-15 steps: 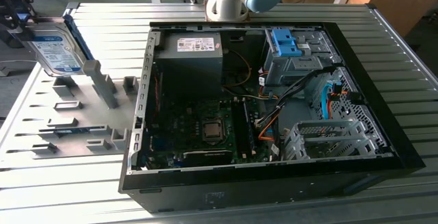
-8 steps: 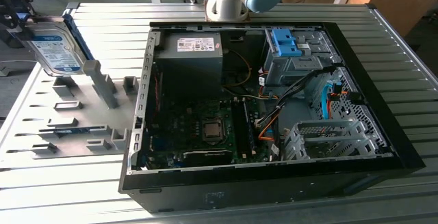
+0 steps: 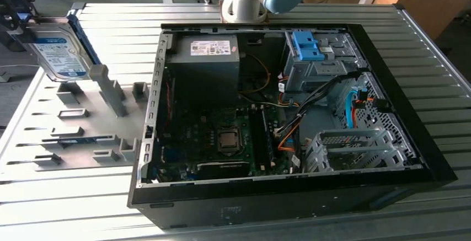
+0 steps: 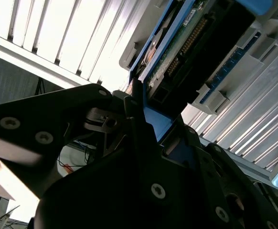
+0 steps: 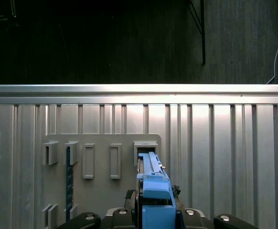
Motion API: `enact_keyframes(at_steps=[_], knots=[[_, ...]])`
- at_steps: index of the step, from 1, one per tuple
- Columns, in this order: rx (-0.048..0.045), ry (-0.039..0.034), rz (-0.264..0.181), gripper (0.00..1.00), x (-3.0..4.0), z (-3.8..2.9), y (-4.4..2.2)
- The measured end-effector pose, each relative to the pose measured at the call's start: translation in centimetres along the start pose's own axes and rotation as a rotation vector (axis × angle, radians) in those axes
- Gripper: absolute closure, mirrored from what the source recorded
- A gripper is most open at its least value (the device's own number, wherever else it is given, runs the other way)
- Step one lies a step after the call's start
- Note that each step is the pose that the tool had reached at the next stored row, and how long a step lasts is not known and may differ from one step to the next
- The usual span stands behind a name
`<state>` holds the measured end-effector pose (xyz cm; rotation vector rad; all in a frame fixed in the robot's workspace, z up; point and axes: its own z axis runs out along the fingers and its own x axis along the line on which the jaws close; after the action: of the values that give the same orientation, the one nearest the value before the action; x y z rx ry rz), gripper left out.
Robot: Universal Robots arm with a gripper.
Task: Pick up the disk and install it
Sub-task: 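Pick up the disk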
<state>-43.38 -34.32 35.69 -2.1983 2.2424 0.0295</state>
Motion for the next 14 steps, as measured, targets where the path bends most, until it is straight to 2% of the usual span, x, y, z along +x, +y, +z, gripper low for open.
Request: enact_keyframes(at_steps=[14], knots=[[0.0001, -0.0001, 0.000, 0.64, 0.00, -0.47, 0.01]])
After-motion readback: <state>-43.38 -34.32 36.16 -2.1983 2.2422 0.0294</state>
